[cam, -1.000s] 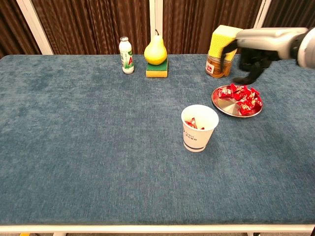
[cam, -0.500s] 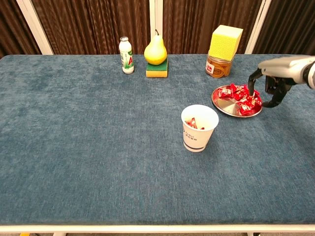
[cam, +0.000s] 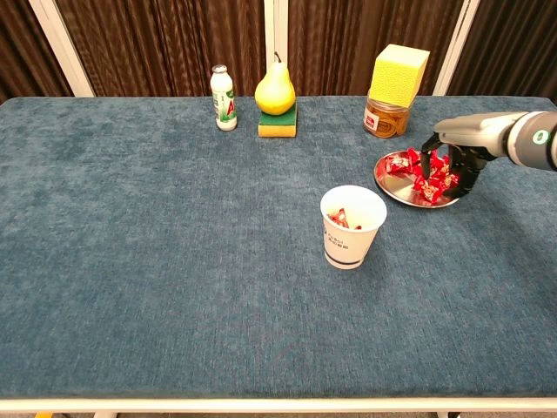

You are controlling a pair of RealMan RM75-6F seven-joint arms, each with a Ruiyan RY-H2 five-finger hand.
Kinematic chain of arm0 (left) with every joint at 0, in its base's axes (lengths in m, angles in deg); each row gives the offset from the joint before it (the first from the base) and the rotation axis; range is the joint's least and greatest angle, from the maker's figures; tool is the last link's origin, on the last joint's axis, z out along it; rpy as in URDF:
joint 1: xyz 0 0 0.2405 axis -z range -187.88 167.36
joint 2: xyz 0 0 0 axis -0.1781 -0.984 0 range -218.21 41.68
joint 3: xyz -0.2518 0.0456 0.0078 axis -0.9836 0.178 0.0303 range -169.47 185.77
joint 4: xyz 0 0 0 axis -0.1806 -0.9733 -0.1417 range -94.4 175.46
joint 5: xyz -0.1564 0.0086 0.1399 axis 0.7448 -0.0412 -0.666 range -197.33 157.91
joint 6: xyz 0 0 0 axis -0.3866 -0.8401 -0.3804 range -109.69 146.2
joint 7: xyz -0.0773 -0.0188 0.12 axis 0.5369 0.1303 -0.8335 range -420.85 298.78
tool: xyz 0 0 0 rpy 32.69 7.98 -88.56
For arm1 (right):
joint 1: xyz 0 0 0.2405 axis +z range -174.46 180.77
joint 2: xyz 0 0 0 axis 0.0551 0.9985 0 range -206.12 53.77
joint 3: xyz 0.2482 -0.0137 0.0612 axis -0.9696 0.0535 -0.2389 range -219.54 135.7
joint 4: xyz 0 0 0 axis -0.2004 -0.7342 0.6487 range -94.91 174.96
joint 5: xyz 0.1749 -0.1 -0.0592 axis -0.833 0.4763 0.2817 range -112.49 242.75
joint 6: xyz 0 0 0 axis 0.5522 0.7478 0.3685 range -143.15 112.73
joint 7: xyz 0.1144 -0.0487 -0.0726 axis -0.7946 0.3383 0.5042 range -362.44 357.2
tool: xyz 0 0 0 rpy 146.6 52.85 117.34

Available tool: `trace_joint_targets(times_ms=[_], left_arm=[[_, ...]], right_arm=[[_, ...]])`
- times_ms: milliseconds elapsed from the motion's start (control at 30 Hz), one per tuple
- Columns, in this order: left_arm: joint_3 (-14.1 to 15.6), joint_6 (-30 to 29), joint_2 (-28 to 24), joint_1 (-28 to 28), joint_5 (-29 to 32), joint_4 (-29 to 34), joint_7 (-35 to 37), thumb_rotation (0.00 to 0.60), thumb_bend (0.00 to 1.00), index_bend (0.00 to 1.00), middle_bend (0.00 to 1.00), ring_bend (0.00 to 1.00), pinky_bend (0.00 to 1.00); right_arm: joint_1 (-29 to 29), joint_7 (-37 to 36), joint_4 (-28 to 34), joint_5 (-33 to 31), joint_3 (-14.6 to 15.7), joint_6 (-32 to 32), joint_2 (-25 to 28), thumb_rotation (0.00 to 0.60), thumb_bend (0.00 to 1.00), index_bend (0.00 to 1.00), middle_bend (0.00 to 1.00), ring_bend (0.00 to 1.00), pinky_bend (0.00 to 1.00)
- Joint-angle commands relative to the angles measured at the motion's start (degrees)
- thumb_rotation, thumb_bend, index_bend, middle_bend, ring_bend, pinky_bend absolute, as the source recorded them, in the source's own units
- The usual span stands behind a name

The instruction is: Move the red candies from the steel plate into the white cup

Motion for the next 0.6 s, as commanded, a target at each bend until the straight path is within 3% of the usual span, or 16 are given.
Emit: trace_joint_targets(times_ms=[33,600], left_arm=[[-0.03,-0.01,0.06,-0.11,0.19,-0.19,0.14,0.6,0.1,0.23,0.16,0.18,0.16],[0.12,-0.12,0.35,-0.74,0.61,-1.06,1.21,0.6,0.1,0.23,0.16,0.18,0.16]], right_arm=[[0.63,0.36,-0.48,-0.54,-0.21,-0.28,-0.66,0.6,0.24,0.38,0.94,0.97,1.0],[1.12,1.53,-3.76,-0.83,-0.05,1.36,-4.23,0.6,0.25,0.42,0.94,0.97,1.0]])
